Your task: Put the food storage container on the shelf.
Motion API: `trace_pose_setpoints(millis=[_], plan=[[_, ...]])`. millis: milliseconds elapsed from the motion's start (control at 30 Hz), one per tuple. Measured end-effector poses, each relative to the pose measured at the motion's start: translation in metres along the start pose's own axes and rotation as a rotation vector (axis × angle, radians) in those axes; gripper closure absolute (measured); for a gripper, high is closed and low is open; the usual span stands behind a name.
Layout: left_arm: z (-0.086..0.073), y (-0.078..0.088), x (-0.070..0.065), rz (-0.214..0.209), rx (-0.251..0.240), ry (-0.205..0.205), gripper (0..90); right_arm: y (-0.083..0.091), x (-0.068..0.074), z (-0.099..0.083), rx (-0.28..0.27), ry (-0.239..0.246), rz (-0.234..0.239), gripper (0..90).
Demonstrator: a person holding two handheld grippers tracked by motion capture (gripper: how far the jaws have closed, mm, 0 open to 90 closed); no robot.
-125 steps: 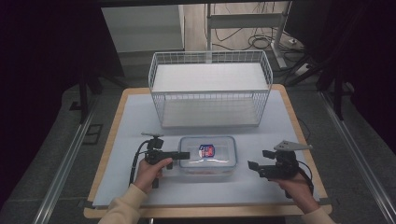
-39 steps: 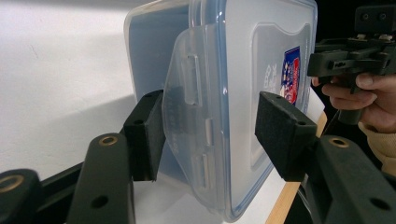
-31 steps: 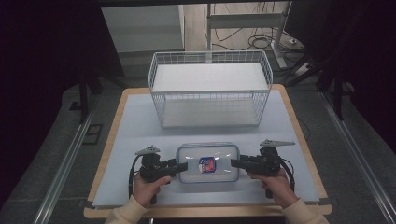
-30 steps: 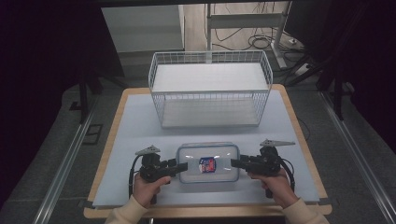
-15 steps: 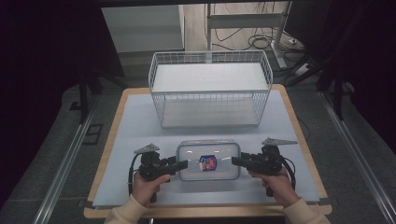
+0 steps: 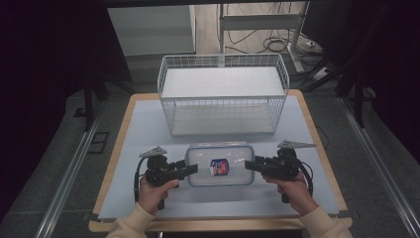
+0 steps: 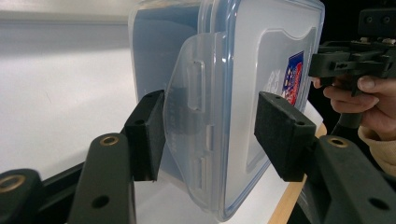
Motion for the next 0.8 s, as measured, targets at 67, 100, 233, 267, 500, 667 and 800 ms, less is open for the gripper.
trace_pose_setpoints(millis=[67, 100, 233, 267, 500, 667, 800], plan=[[0.005, 0.002, -0.001, -0.001, -0.006, -0.003, 44.7, 0.001, 0.001, 0.005, -0.003, 0.008, -0.001, 52.3], [0.008, 0.003, -0.001, 0.001, -0.007, -0.009, 44.7, 0.001, 0.002, 0.007, -0.006, 0.01, -0.002, 52.3], [0.017, 0.006, -0.003, 0.001, -0.018, -0.018, 44.7, 0.002, 0.005, 0.015, -0.015, 0.021, -0.002, 52.3], [0.022, 0.008, -0.004, 0.001, -0.024, -0.021, 44.7, 0.003, 0.006, 0.018, -0.018, 0.026, -0.002, 52.3], [0.049, 0.015, -0.011, 0.0, -0.051, -0.045, 44.7, 0.01, 0.014, 0.045, -0.036, 0.055, -0.009, 52.2], [0.067, 0.02, -0.016, 0.002, -0.063, -0.056, 44.7, 0.014, 0.019, 0.063, -0.049, 0.071, -0.01, 52.1], [0.083, 0.024, -0.018, 0.002, -0.079, -0.062, 44.8, 0.017, 0.022, 0.078, -0.062, 0.079, -0.009, 52.1]])
Point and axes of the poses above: each handheld gripper's, and its own axes: y roughly backward along the jaws, z roughly out of its top, x roughly to its left, the point moved 6 cm from there along -y, roughly forward along the jaws, and after that the axes turned 11 degrees about z, right-handed, at the moved point
